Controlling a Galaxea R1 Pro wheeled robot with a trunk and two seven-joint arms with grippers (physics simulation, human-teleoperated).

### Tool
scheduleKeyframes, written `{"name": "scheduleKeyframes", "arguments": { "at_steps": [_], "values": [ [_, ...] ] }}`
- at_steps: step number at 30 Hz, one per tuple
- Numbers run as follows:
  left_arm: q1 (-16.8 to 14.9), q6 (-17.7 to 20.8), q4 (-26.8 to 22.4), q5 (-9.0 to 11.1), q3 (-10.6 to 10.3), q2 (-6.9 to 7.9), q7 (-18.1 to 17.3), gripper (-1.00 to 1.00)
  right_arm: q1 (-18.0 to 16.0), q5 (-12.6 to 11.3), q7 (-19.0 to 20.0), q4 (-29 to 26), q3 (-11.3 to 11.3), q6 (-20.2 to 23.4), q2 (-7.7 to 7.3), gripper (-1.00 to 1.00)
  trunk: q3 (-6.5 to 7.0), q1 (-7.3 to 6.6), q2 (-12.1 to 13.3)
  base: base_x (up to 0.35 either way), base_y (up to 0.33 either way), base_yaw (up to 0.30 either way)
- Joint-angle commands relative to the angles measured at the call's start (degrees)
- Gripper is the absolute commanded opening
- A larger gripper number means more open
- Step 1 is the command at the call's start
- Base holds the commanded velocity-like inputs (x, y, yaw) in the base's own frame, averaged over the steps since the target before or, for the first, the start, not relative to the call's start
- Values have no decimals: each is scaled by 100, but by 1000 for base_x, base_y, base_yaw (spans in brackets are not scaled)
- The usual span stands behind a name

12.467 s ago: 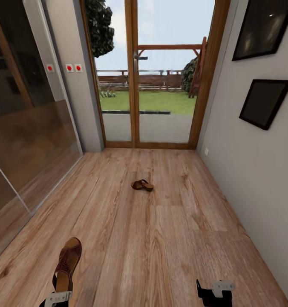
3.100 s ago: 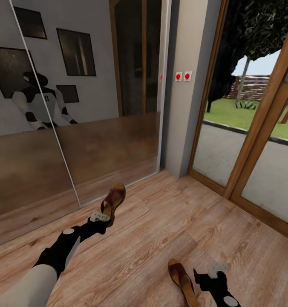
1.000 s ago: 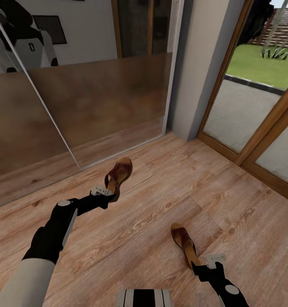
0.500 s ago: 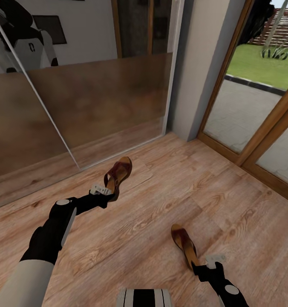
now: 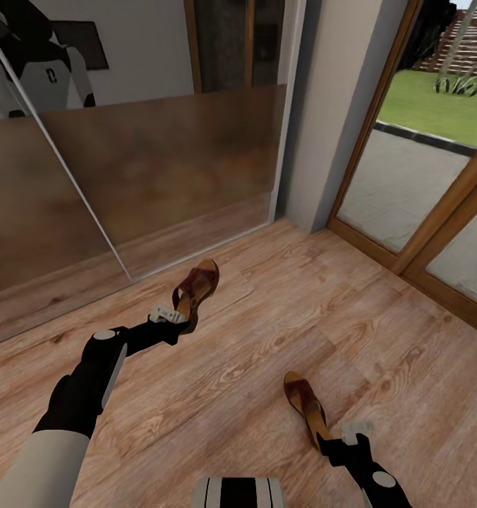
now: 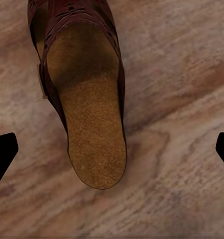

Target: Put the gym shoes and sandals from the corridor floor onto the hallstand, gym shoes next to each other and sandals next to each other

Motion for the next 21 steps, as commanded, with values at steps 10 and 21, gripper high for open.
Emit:
{"name": "scheduleKeyframes", "arguments": {
  "at_steps": [10,21],
  "values": [
    [-6,33,-76,-23,23,-6,-51,-100,-2,59,32,-13,-41,-12,1,100,-278,24,-15,0,0,0],
    [-3,27,-14,5,23,-10,-81,-100,-2,59,20,-8,-18,-426,8,100,-572,48,-27,0,0,0]
  ]
}}
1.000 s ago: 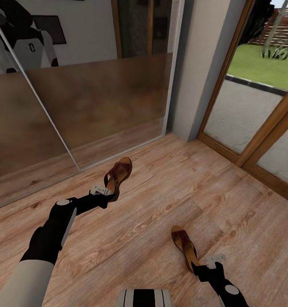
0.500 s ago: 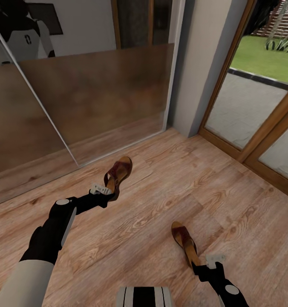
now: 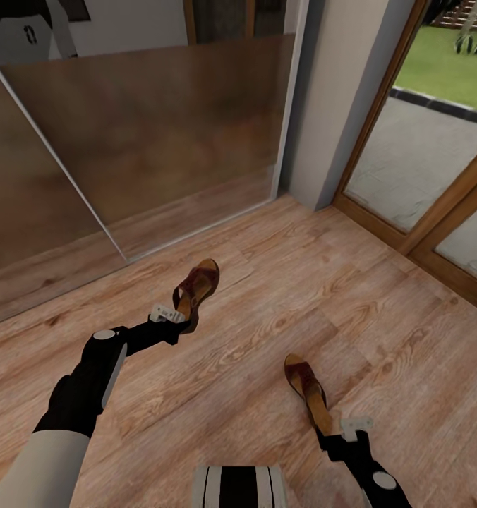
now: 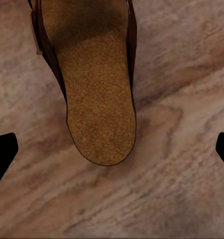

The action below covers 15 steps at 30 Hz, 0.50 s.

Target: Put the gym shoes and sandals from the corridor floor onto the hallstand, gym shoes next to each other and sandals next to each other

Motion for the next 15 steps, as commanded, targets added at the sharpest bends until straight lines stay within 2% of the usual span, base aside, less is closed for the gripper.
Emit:
{"name": "scheduleKeyframes", "arguments": {
  "at_steps": [1,2,6,13,15],
  "values": [
    [-3,19,-2,-37,10,-4,-41,-100,-3,60,42,2,-31,-228,5,100,-8,-1,-1,0,0,0],
    [-3,19,-4,-38,9,-2,-36,-100,-3,63,43,6,-31,-424,4,100,-11,-1,-1,0,0,0],
    [-3,21,-39,-38,-4,12,-30,-100,-3,65,43,5,-46,-770,-1,100,-18,-1,-1,0,0,0],
    [-3,23,-53,-35,-9,24,-24,-100,-3,67,44,13,-35,-886,3,100,-20,-1,-1,0,0,0],
    [-3,23,-46,-32,-10,27,-27,-100,-3,67,44,15,-36,-894,4,100,-64,4,-4,0,0,0]
  ]
}}
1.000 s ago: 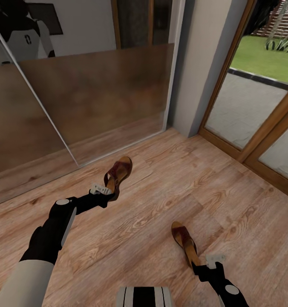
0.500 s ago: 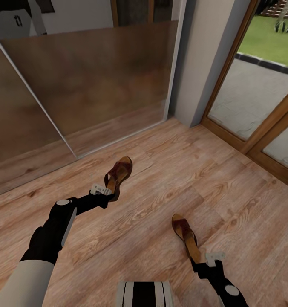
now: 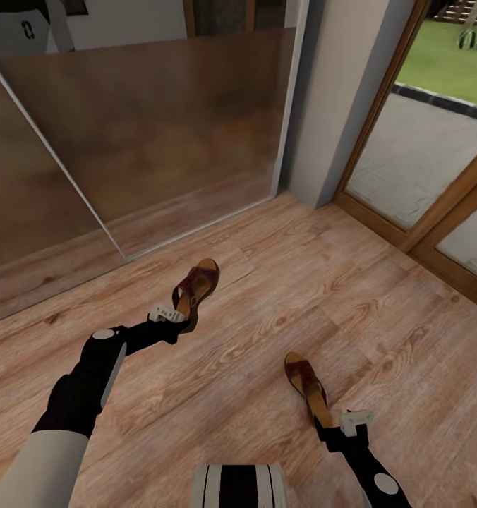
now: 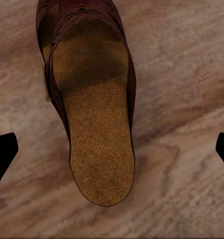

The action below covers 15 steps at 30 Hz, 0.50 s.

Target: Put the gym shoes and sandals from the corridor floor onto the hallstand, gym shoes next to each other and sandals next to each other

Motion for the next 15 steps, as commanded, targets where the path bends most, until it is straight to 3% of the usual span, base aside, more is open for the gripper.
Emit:
{"name": "scheduleKeyframes", "arguments": {
  "at_steps": [1,15],
  "values": [
    [-3,24,-6,-29,11,-2,-46,-100,-3,43,42,2,-32,-24,5,100,-26,1,-3,0,0,0],
    [-4,27,-32,-27,5,-8,-121,-100,-3,43,35,-1,-45,-37,7,100,-360,37,-22,0,0,0]
  ]
}}
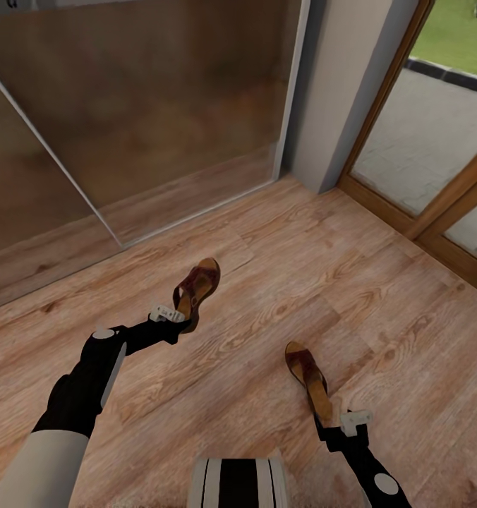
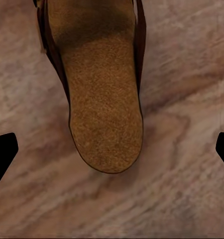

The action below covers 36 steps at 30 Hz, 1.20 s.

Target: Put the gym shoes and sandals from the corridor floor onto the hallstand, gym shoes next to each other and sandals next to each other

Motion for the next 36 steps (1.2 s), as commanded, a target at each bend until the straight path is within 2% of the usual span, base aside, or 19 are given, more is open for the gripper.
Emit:
{"name": "scheduleKeyframes", "arguments": {
  "at_steps": [1,11,29,36],
  "values": [
    [-5,27,-12,-31,10,-3,-48,-100,-3,43,40,1,-31,-23,5,100,-34,1,-3,0,0,0],
    [-11,81,-264,-31,28,-13,-78,-100,-3,41,41,-8,-31,-23,5,100,-334,27,-16,0,0,0],
    [-11,81,-264,-42,27,-13,-79,-100,-3,35,46,-13,-32,-32,5,100,-742,73,-40,0,0,0],
    [-9,81,-274,-40,26,-13,-79,-100,-3,34,42,-17,-36,-32,5,100,-742,73,-40,0,0,0]
  ]
}}
